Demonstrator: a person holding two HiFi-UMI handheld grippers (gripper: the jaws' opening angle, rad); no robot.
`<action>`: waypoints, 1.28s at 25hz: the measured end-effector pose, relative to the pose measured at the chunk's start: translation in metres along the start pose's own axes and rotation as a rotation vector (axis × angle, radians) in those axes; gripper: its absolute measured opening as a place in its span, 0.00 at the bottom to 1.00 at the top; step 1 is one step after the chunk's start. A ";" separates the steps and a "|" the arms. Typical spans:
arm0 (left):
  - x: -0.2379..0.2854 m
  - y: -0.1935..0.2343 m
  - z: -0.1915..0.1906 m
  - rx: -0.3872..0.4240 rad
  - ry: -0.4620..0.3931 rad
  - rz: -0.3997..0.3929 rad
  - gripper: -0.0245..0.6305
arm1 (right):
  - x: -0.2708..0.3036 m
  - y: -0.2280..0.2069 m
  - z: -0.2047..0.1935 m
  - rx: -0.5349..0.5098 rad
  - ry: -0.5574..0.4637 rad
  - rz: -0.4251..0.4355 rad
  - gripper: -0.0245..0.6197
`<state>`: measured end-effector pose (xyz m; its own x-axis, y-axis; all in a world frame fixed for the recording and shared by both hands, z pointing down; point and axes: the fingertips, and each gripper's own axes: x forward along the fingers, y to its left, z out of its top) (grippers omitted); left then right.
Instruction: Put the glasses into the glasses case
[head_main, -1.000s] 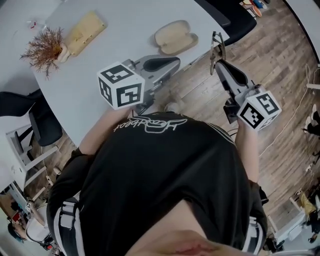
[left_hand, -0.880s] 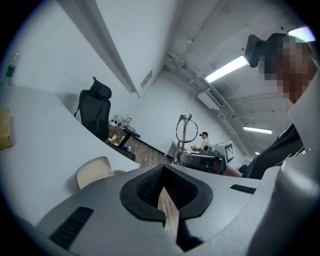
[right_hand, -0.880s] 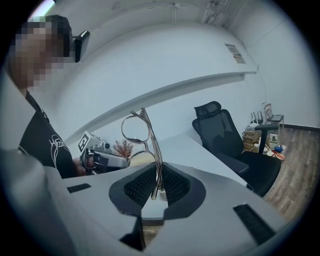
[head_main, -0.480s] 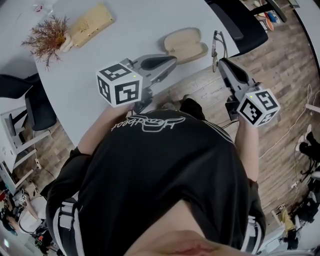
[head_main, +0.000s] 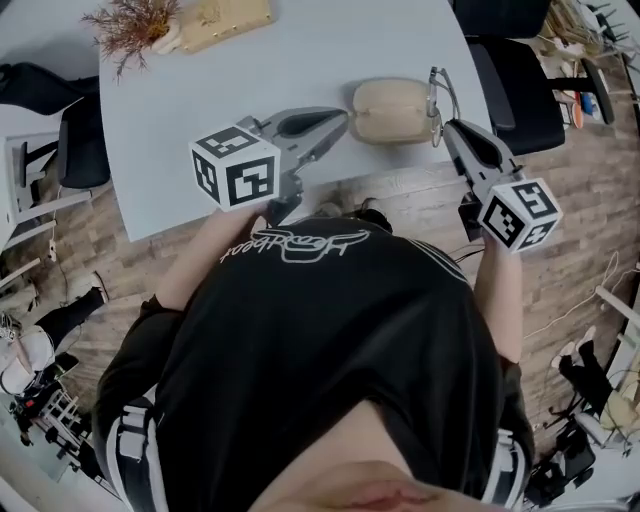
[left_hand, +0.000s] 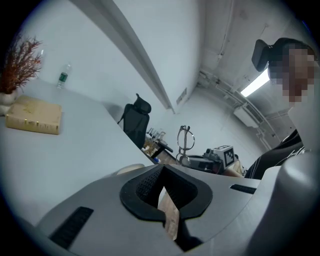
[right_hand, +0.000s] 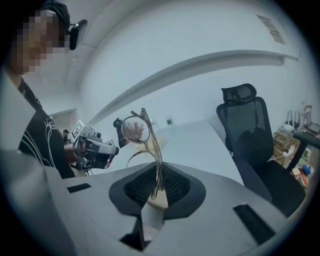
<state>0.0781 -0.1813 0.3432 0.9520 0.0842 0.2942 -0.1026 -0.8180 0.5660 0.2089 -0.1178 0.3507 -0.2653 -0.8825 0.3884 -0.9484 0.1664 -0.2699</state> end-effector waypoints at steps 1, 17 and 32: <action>0.000 0.001 -0.001 -0.011 -0.014 0.020 0.05 | 0.004 -0.001 -0.001 -0.026 0.023 0.021 0.09; -0.015 -0.012 -0.032 -0.112 -0.167 0.307 0.05 | 0.051 -0.020 -0.034 -0.356 0.266 0.295 0.09; -0.036 -0.015 -0.059 -0.176 -0.274 0.445 0.05 | 0.092 -0.053 -0.116 -0.684 0.603 0.335 0.09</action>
<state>0.0285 -0.1386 0.3699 0.8437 -0.4184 0.3363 -0.5364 -0.6317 0.5597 0.2151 -0.1566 0.5033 -0.4038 -0.4009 0.8223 -0.6530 0.7558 0.0478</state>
